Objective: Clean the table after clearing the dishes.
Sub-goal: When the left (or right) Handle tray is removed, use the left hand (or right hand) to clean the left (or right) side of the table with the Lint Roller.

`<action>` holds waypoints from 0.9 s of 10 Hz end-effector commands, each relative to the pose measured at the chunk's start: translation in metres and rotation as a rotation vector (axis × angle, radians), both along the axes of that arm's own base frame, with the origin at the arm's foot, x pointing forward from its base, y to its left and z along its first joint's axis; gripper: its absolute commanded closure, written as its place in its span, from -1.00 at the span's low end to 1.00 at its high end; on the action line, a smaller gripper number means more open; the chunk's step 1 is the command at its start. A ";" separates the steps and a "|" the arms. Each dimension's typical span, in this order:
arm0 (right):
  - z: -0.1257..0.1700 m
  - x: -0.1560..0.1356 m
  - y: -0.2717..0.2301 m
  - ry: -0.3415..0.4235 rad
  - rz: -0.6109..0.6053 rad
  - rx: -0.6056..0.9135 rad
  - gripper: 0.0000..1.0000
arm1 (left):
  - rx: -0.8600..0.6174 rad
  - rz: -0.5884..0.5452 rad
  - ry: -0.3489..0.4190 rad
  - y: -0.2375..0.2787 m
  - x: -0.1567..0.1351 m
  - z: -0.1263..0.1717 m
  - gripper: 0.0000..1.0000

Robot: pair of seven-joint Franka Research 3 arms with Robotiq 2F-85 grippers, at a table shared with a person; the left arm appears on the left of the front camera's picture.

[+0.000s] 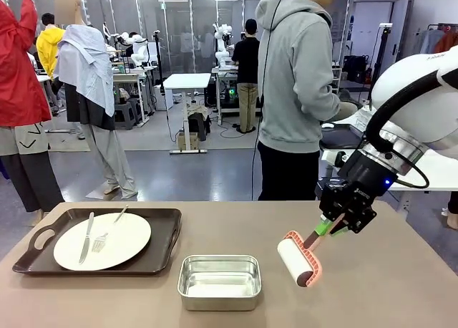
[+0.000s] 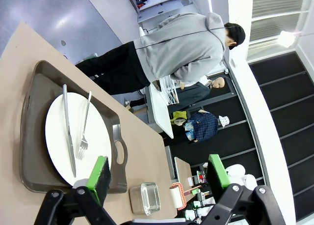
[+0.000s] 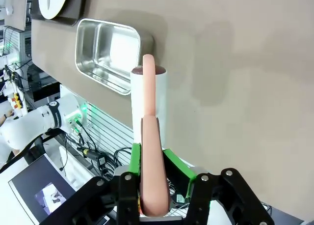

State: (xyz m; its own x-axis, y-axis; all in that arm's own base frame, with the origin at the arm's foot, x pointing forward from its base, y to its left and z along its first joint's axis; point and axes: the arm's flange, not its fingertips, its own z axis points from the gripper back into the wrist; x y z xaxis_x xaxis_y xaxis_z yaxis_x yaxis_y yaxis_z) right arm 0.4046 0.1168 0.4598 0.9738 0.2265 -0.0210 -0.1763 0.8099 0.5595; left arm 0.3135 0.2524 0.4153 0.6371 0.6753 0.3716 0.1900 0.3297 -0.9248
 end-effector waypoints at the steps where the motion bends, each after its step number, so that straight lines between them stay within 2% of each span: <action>1: -0.001 -0.004 0.002 0.023 -0.005 -0.024 1.00 | -0.012 0.002 -0.018 0.003 0.001 0.002 -1.00; 2: 0.000 0.000 0.000 0.000 0.000 0.000 0.52 | -0.012 0.002 -0.018 0.003 0.001 0.002 -1.00; 3: -0.015 0.021 0.011 -0.036 -0.097 0.049 0.52 | -0.012 0.002 -0.018 0.003 0.001 0.002 -1.00; 6: -0.054 0.036 0.003 -0.035 -0.223 0.192 0.52 | -0.012 0.002 -0.018 0.003 0.001 0.002 -1.00; 9: -0.076 0.060 -0.004 -0.004 -0.223 0.231 0.52 | -0.012 0.002 -0.018 0.003 0.001 0.002 -1.00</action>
State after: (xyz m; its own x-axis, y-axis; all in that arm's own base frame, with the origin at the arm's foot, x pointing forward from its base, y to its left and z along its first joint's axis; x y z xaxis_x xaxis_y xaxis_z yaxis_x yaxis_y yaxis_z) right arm 0.4556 0.1136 0.3847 0.9997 -0.0078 -0.0213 0.0206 0.7043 0.7096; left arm 0.3135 0.2524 0.4153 0.6371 0.6753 0.3716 0.1900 0.3297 -0.9248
